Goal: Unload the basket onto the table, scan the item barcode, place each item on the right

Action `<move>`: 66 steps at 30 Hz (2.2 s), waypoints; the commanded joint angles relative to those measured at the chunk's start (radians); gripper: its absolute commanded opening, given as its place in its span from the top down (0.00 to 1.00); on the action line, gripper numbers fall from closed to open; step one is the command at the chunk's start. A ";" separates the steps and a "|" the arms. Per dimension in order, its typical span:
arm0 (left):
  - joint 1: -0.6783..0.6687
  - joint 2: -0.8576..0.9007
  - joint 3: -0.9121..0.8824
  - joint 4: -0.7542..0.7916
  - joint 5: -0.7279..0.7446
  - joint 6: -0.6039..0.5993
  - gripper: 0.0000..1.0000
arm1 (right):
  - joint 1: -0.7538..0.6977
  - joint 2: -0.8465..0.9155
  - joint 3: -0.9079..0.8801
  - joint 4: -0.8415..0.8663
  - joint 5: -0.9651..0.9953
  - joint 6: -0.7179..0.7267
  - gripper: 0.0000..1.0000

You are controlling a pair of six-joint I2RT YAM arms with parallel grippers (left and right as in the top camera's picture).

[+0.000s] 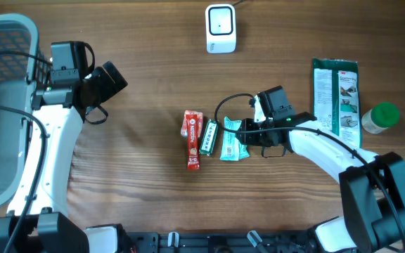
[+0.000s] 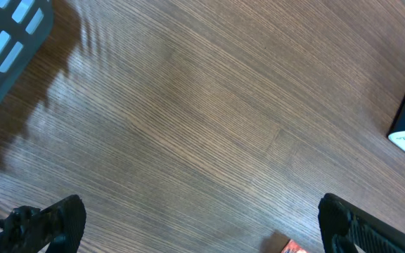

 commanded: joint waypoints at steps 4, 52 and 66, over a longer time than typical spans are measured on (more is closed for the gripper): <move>0.004 -0.009 0.008 -0.001 -0.010 0.001 0.00 | -0.001 0.026 -0.013 -0.011 0.024 -0.010 0.59; 0.004 -0.009 0.008 -0.001 -0.010 0.001 0.00 | -0.103 -0.200 -0.011 -0.143 0.082 0.278 0.46; 0.004 -0.009 0.008 -0.001 -0.010 0.001 0.00 | -0.104 -0.108 -0.010 -0.064 0.078 0.292 0.50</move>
